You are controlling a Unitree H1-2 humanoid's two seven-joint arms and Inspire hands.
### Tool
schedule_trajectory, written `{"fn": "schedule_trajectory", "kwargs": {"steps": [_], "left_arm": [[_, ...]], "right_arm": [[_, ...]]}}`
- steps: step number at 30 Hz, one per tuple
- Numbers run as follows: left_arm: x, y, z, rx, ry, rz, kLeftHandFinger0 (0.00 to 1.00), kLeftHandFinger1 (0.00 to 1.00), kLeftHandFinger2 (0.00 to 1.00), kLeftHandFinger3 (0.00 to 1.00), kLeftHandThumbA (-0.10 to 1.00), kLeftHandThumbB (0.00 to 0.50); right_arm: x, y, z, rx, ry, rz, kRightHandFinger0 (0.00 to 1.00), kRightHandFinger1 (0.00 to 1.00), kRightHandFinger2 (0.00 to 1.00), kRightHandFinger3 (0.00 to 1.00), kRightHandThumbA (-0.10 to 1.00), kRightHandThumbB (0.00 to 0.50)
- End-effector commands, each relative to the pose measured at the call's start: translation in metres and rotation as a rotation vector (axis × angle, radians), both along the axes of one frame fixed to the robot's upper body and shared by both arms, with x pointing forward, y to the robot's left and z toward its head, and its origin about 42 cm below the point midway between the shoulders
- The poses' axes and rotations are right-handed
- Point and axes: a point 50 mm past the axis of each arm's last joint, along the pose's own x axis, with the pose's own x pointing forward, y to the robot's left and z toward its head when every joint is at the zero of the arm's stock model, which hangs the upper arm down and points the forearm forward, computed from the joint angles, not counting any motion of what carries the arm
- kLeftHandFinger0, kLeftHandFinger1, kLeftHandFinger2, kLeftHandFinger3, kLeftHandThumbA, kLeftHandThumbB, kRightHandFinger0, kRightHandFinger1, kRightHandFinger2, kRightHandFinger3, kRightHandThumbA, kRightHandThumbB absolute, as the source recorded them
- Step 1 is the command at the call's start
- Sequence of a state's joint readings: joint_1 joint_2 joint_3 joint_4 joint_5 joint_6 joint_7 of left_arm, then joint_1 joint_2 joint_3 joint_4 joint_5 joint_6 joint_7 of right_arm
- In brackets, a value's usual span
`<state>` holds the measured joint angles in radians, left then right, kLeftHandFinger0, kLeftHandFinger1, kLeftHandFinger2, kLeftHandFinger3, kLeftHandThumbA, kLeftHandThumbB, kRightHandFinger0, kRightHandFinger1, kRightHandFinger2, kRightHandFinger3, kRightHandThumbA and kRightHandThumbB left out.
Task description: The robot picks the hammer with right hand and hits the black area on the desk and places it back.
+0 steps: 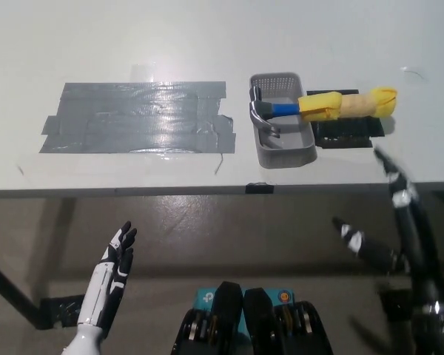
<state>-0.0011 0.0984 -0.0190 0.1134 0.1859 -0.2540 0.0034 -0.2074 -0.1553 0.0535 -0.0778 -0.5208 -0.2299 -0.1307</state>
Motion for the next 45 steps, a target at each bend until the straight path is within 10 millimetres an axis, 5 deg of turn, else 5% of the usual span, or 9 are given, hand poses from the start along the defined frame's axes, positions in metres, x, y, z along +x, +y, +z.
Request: {"fn": "schedule_trajectory", "kwargs": {"steps": [1,12,21,25,45], "left_arm": [[0.004,0.003,0.015,0.015,-0.103,0.016,1.0,1.0,1.0,1.0,1.0,0.072],[-0.008,0.011,0.008,-0.009,-0.092,0.043,1.0,1.0,1.0,1.0,1.0,0.062],[-0.005,0.013,0.011,-0.006,-0.113,0.045,1.0,1.0,1.0,1.0,1.0,0.046],[-0.001,0.013,0.013,-0.002,-0.117,0.047,1.0,1.0,1.0,1.0,1.0,0.079],[0.004,0.013,0.017,0.024,-0.125,0.037,1.0,1.0,1.0,1.0,1.0,0.074]], "right_arm": [[0.034,-0.006,0.067,-0.258,-0.172,-0.153,1.0,1.0,1.0,1.0,1.0,0.328],[0.107,0.022,0.094,-0.496,-0.108,-0.212,1.0,1.0,1.0,1.0,0.96,0.366],[0.148,0.039,0.089,-0.595,-0.019,-0.246,1.0,1.0,1.0,1.0,0.95,0.373],[0.166,0.045,0.084,-0.631,0.012,-0.261,1.0,1.0,1.0,1.0,0.96,0.368],[0.186,0.045,0.087,-0.692,0.059,-0.276,1.0,1.0,1.0,1.0,1.0,0.354]]}}
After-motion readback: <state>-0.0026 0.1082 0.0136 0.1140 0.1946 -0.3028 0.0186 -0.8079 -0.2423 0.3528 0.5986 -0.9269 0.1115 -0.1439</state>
